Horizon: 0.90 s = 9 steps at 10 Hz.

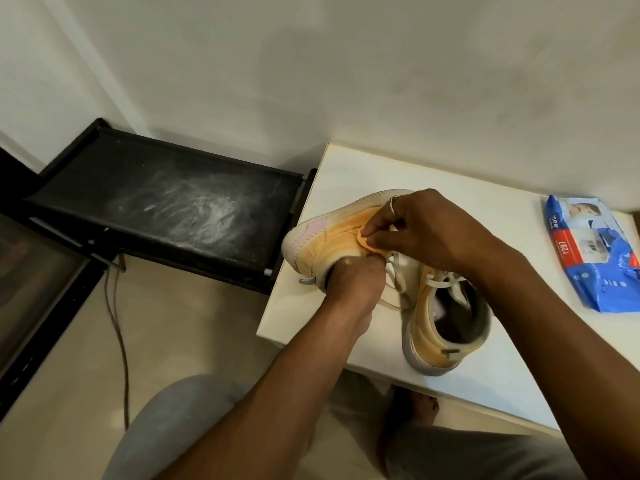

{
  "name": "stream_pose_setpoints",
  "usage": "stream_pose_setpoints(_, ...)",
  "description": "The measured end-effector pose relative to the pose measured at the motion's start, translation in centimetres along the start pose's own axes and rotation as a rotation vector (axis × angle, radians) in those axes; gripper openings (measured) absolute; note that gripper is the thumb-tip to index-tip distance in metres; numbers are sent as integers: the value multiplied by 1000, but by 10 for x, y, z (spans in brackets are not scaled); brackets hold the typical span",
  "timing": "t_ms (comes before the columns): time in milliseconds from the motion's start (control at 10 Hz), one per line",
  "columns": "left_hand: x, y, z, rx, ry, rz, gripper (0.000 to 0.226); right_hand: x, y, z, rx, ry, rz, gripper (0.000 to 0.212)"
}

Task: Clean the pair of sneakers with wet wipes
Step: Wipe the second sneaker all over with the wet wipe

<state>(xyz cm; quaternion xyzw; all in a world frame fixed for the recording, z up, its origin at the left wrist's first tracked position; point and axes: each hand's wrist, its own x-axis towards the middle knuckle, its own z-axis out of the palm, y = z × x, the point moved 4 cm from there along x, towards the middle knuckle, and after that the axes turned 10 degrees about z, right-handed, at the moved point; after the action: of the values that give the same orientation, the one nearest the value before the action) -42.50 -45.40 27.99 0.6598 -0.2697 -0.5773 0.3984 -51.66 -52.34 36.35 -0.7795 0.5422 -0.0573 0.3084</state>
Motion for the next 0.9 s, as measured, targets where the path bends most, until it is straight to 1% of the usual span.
stream_pose_setpoints(100, 7, -5, 3, 26, 21, -52, 35, 0, 9, -8, 87, 178, 45, 10)
stream_pose_setpoints(200, 9, -6, 3, 39, 52, -51, 38, 1, 17, -9, 102, 191, 79, 13)
stream_pose_setpoints(300, 9, -6, 1, 27, 67, -47, 30, 5, 18, 5, 104, 148, 95, 14)
stream_pose_setpoints(400, 12, -6, 0, -11, 96, -46, 26, 7, 11, 12, 84, 90, 66, 13)
stream_pose_setpoints(500, 13, -2, 1, -22, 83, 16, 28, 3, 10, 11, 174, -87, 66, 13)
stream_pose_setpoints(600, 14, -4, 1, -17, 84, 38, 22, 1, 11, 12, 141, -89, 55, 11)
stream_pose_setpoints(700, 14, -4, 1, 7, 113, -8, 25, 6, 10, 14, 7, 135, 64, 12)
stream_pose_setpoints(800, 14, -4, 1, -17, 111, -89, 27, 8, 6, 20, -30, 189, 55, 15)
stream_pose_setpoints(900, 12, -3, 1, -122, 129, -96, 16, 5, 2, 19, 54, 21, 29, 12)
